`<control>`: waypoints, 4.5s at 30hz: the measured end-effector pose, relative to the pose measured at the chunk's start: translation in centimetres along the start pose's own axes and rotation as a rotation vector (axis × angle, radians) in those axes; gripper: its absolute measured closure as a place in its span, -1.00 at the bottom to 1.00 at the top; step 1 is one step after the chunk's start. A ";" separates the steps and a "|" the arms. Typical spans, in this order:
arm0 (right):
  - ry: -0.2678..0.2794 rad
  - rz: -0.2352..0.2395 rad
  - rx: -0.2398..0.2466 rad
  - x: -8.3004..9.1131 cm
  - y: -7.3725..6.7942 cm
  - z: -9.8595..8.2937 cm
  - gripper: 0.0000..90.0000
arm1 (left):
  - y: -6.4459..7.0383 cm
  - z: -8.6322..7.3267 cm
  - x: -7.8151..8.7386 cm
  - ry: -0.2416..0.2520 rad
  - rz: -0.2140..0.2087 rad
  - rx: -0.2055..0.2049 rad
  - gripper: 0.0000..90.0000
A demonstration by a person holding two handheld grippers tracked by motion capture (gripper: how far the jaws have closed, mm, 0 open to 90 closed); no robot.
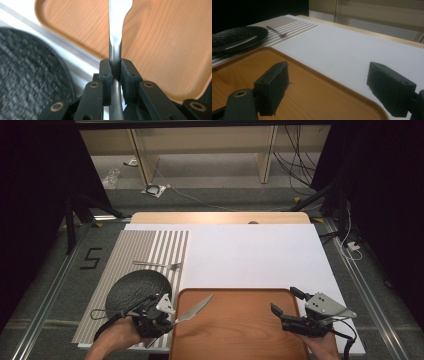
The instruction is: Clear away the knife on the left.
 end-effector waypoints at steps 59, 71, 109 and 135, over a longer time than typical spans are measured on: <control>0.018 -0.011 0.011 0.5 -0.2 0.1 -0.59 | 6.4 4.4 -4.7 -0.143 -0.179 -0.110 0.71; 0.025 -0.007 0.013 0.4 0.0 0.1 -0.58 | 6.8 5.4 -3.4 0.050 -0.141 -0.105 0.59; 0.009 -0.011 0.019 0.4 -0.1 0.0 -0.58 | 6.9 4.8 -6.2 0.104 -0.106 -0.090 0.99; 0.013 -0.011 0.019 0.3 -0.1 0.0 -0.58 | 4.9 4.1 -6.3 0.113 -0.032 -0.043 0.99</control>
Point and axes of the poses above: each handheld gripper's, and its own axes: x roughly backward along the jaws, z roughly out of its top, y roughly to its right, the point moved 2 cm from there along -x, roughly forward along the jaws, and after that the axes turned 11 degrees about z, right-handed, at the moved point
